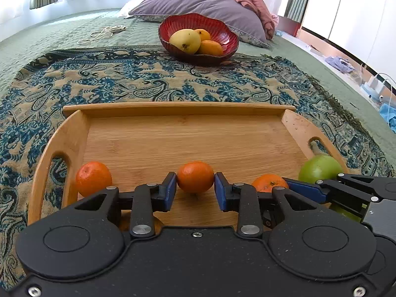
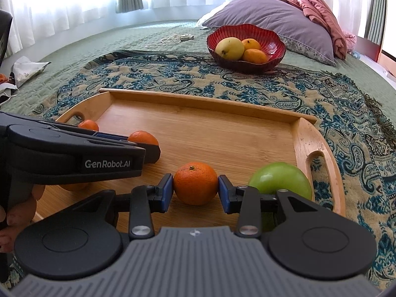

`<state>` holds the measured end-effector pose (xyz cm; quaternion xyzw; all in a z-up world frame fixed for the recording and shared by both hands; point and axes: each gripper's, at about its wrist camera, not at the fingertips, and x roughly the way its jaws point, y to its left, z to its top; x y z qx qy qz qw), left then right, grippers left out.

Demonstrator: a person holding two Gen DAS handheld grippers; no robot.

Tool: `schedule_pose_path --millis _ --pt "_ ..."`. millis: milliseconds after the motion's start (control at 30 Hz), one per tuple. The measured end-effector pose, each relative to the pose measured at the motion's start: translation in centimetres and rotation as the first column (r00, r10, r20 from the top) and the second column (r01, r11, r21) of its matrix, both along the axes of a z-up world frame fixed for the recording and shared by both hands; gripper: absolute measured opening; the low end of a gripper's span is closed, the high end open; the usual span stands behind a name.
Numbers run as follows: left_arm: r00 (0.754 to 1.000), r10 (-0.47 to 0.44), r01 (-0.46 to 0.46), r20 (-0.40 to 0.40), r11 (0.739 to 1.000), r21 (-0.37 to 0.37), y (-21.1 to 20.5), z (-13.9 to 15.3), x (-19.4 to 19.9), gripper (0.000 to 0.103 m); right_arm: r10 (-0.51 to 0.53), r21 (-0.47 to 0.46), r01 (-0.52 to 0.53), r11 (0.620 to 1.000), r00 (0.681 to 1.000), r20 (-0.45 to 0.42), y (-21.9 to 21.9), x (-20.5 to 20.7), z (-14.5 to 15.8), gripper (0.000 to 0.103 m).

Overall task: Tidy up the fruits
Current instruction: 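Lower the mandarins onto the tray and open both grippers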

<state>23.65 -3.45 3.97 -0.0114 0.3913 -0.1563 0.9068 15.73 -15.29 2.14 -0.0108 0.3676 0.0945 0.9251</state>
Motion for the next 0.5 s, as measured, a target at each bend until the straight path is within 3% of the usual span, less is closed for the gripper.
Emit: schedule_pose_path --millis 500 --pt "0.998 -0.007 0.005 0.067 0.999 0.031 0.4 1.6 -1.8 0.051 0.004 0.001 -0.004 1.000 1.000 0.019 -0.2 -0.9 0.5 0.066"
